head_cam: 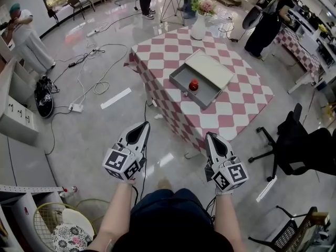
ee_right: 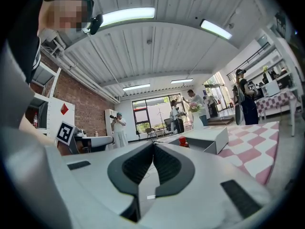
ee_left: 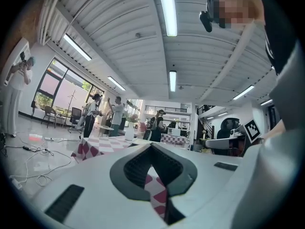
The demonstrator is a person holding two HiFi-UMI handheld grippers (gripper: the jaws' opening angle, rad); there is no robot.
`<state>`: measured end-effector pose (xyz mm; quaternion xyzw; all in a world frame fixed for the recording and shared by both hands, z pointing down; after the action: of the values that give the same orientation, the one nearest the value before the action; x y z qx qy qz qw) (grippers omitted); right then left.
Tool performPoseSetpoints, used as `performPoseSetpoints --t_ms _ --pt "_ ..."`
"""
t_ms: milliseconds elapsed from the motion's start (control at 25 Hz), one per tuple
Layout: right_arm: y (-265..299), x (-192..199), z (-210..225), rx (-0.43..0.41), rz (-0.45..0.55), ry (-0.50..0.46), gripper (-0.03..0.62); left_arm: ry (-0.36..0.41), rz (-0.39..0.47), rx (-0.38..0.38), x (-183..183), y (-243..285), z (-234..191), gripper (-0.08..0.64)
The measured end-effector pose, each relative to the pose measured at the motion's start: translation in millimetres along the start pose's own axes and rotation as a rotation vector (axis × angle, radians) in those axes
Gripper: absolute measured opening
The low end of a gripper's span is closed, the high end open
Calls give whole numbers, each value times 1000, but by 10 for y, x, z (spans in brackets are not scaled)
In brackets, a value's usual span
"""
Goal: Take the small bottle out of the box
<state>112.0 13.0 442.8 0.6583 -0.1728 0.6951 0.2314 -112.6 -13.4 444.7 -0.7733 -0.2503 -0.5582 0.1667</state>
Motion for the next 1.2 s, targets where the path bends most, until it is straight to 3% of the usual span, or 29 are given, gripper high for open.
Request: performPoseSetpoints --t_ms 680,1200 --pt "377 88 129 -8 -29 16 3 -35 -17 -26 67 182 -333 3" --pt "909 55 511 16 -50 -29 3 -48 -32 6 45 816 -573 3"
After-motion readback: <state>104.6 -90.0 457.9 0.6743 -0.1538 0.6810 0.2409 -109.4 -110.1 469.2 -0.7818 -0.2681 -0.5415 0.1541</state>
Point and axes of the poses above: the fingertips, and each gripper's own axes: y forward along the fingers, z to its right, x out of its underside, the point moved 2 cm from there along -y, backward along the fingers, and after that the axes turned 8 degrees about -y, right-handed, at the moved point
